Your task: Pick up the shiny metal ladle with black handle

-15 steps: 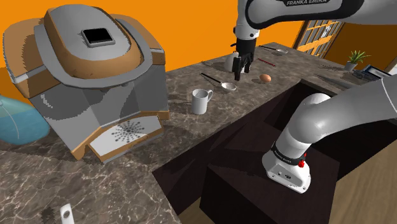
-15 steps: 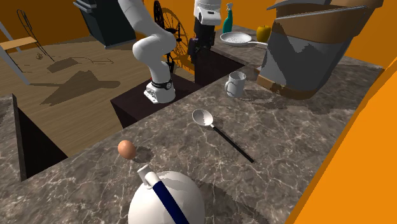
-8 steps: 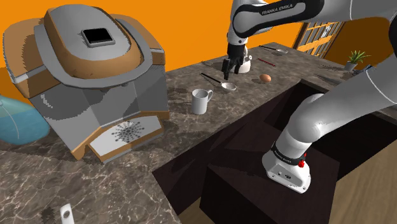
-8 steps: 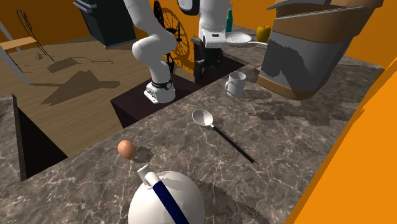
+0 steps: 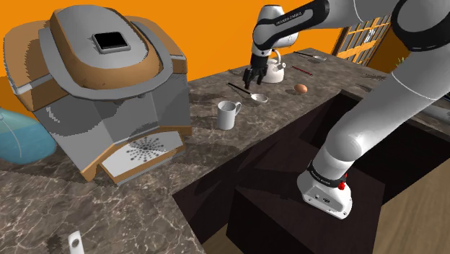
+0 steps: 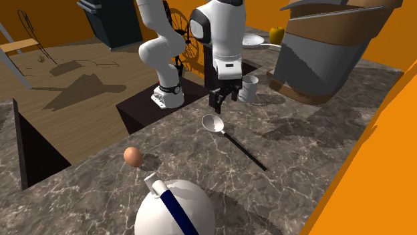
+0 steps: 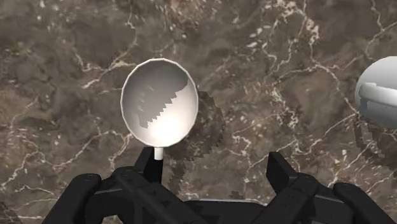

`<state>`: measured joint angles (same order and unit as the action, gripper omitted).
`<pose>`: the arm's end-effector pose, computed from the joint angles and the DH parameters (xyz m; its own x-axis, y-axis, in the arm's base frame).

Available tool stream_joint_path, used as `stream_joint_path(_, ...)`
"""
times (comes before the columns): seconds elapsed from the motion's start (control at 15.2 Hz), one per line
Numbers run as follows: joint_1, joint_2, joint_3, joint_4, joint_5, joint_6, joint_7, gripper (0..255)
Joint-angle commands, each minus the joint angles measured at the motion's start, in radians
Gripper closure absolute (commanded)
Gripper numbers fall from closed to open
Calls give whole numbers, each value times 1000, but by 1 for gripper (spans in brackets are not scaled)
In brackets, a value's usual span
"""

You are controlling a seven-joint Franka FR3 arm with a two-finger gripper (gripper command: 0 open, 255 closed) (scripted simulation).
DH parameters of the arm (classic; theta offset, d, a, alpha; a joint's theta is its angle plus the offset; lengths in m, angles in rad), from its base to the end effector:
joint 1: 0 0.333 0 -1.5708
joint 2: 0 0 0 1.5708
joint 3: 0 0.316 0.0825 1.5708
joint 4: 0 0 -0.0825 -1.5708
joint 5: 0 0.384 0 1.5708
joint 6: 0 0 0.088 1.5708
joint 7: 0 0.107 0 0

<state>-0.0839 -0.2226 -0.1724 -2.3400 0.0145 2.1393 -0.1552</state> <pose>0.4566 -0.1205 0.4237 0.9941 -0.1053 0.0259 -0.1041 -0.9935 -0.0468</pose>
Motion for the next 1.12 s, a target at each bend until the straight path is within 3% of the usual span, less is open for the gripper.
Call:
stream_joint_path(0.0, -5, 70, -21, 31, 29, 59, -24, 0)
stream_joint_path(0.46, -31, 292, -63, 174, 162, 181, -116, 0)
stream_joint_path(1.06, -34, 353, -56, 138, 199, 274, -149, 0)
